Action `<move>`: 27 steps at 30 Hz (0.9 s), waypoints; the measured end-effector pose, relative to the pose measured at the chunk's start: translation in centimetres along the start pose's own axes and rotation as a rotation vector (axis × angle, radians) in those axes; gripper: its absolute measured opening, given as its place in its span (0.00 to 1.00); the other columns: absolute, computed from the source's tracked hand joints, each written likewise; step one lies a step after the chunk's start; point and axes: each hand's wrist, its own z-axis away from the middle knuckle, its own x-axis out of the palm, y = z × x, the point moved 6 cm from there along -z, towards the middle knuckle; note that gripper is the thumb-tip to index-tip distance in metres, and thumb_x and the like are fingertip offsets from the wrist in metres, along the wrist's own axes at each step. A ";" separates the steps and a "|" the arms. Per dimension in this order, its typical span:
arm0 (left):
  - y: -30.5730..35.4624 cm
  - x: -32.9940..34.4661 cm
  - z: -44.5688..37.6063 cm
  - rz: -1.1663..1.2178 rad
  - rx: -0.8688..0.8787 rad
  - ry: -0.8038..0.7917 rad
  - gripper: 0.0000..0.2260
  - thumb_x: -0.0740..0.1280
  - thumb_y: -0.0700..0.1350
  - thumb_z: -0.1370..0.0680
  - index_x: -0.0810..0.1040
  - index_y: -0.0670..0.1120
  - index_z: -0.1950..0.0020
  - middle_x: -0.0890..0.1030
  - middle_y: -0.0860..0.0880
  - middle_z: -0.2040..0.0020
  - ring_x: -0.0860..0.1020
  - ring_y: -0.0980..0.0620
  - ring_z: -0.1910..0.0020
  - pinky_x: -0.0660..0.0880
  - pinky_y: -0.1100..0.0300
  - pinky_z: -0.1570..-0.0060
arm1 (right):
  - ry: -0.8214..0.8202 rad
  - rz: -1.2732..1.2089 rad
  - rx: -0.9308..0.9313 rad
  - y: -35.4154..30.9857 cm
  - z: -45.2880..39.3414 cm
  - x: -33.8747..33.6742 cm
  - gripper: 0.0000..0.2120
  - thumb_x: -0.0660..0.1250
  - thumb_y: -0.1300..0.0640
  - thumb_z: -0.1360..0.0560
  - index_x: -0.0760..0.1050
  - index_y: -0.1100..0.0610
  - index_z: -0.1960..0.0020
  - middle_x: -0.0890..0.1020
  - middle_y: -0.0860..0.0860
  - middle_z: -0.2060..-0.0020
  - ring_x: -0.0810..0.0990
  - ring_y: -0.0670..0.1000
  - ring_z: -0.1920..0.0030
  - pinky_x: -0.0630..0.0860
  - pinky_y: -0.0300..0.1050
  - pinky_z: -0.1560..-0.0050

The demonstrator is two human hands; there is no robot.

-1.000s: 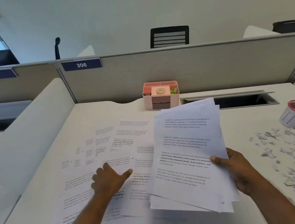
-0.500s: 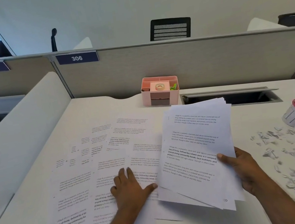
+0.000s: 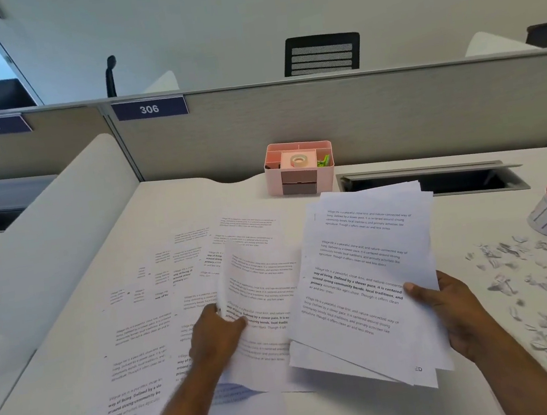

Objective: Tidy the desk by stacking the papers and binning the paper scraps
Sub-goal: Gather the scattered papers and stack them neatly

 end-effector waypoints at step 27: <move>-6.4 -4.9 -0.9 -0.276 -0.198 0.024 0.33 0.84 0.55 0.38 0.76 0.37 0.44 0.83 0.41 0.45 0.81 0.42 0.46 0.72 0.57 0.58 | -0.133 -0.020 0.025 0.8 0.7 4.9 0.13 0.70 0.67 0.28 0.79 0.62 0.43 0.86 0.59 0.52 0.86 0.61 0.55 0.83 0.50 0.60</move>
